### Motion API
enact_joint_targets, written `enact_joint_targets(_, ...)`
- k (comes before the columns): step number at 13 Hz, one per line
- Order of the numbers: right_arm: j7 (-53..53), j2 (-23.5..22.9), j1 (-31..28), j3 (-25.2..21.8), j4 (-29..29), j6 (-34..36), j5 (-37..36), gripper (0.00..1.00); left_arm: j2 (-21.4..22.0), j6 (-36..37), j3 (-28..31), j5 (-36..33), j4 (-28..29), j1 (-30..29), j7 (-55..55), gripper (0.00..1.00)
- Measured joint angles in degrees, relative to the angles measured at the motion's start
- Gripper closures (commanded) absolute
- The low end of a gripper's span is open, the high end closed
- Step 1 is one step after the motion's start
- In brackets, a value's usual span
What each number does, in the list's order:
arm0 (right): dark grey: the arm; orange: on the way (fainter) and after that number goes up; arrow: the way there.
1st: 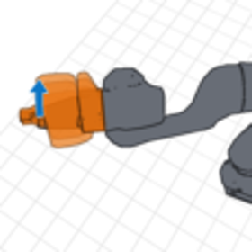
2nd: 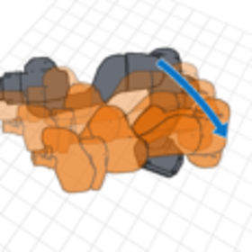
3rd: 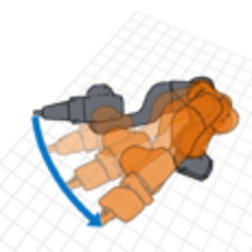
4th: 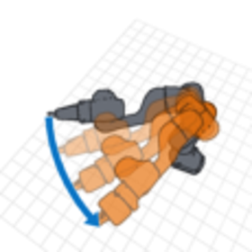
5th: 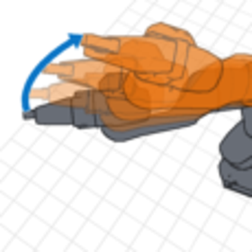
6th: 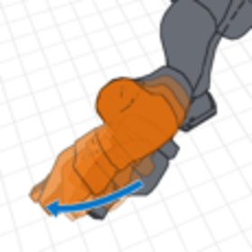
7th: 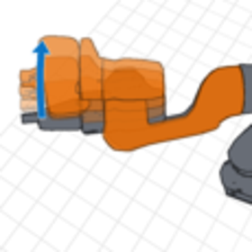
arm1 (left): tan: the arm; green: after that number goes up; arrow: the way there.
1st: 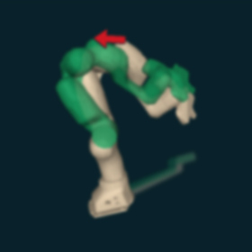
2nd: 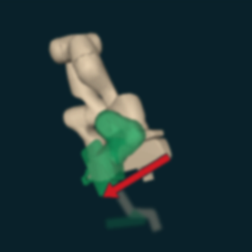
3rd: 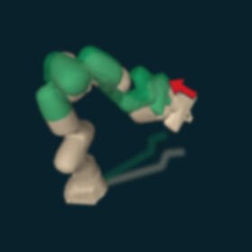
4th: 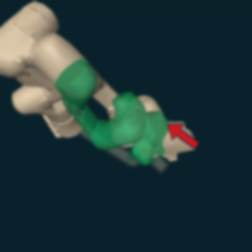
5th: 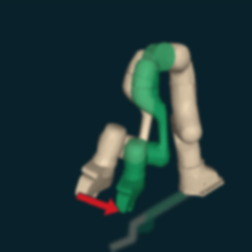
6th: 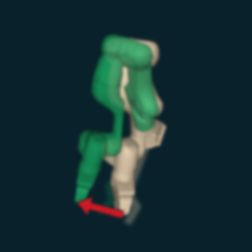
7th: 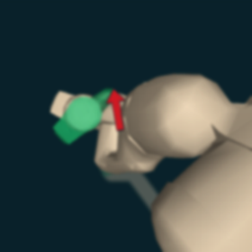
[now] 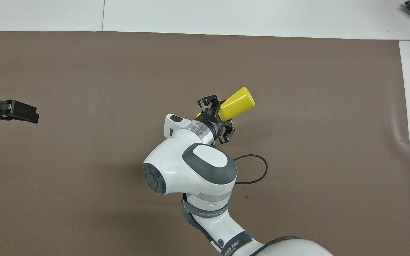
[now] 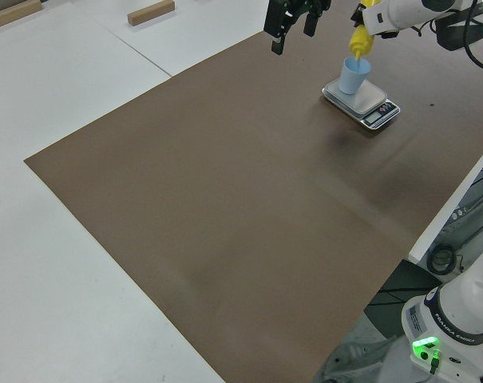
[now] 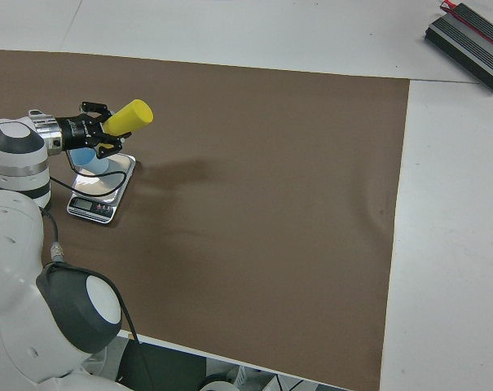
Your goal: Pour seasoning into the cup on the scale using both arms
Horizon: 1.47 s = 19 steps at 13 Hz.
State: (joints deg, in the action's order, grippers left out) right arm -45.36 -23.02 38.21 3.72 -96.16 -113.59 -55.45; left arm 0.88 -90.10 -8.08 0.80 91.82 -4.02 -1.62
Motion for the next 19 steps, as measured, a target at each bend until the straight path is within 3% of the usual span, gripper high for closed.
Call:
enact_joint_targets(5, 0.43, 2.07, -1.03, -0.02, 0.36, -0.09, 2.68, 1.0, 0.0, 0.0, 0.0, 0.0, 0.0, 0.0, 0.0, 0.0)
enact_joint_targets(11, 0.48, 5.82, -6.25, -0.1, 0.35, 0.06, 16.82, 1.0, 0.0, 0.0, 0.0, 0.0, 0.0, 0.0, 0.0, 0.0)
enact_joint_targets(19, -1.42, 9.42, -17.5, -0.25, 0.17, 0.32, 41.58, 1.0, 0.0, 0.0, 0.0, 0.0, 0.0, 0.0, 0.0, 0.0)
